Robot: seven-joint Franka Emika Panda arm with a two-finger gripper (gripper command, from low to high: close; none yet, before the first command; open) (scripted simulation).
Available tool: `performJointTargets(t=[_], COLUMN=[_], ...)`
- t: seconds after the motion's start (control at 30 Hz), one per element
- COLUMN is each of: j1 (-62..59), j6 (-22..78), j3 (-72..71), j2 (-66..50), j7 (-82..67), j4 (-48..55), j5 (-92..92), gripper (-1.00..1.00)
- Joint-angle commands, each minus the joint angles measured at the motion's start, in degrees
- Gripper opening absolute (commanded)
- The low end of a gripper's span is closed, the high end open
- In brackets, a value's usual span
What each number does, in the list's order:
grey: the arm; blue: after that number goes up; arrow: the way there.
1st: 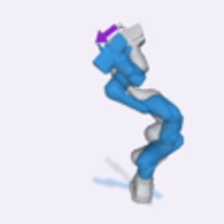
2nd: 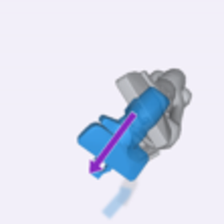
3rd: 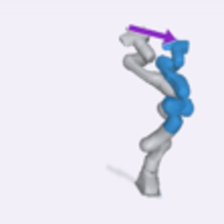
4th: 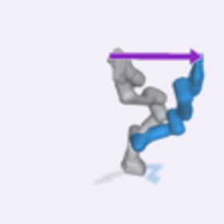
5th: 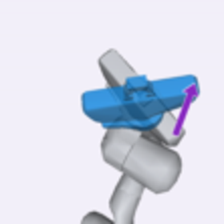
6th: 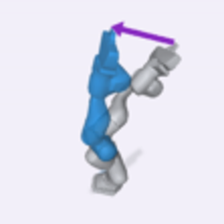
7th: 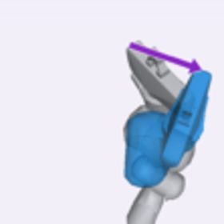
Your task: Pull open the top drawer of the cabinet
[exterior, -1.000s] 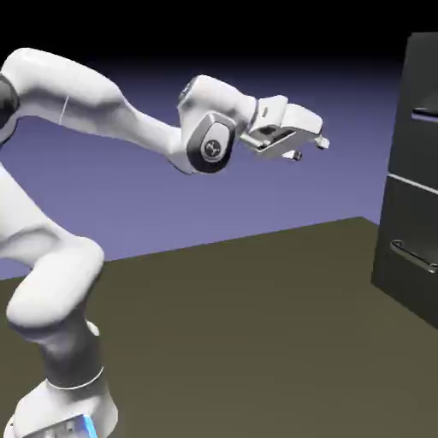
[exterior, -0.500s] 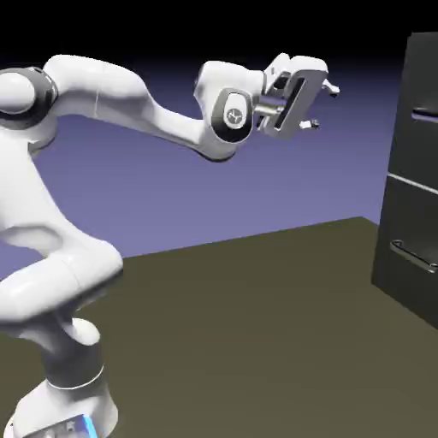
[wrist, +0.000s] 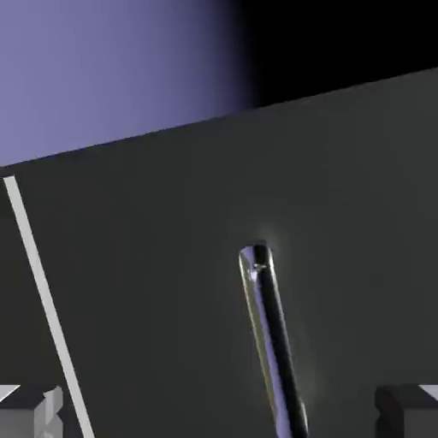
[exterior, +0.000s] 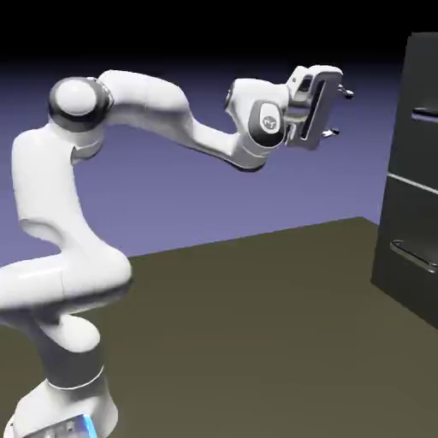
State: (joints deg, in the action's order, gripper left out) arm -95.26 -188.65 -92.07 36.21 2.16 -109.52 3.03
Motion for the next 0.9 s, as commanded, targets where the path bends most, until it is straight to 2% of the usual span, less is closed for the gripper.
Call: performJointTargets(t=[0.0, 0.87], j1=[-2.1, -56.1], j6=[-0.3, -8.6], j3=[-2.0, -53.8], j2=[0.1, 2.1], j7=[-0.9, -23.5], j4=[1.1, 30.1], j5=[0.1, 1.8], gripper=[0.00, 0.00])
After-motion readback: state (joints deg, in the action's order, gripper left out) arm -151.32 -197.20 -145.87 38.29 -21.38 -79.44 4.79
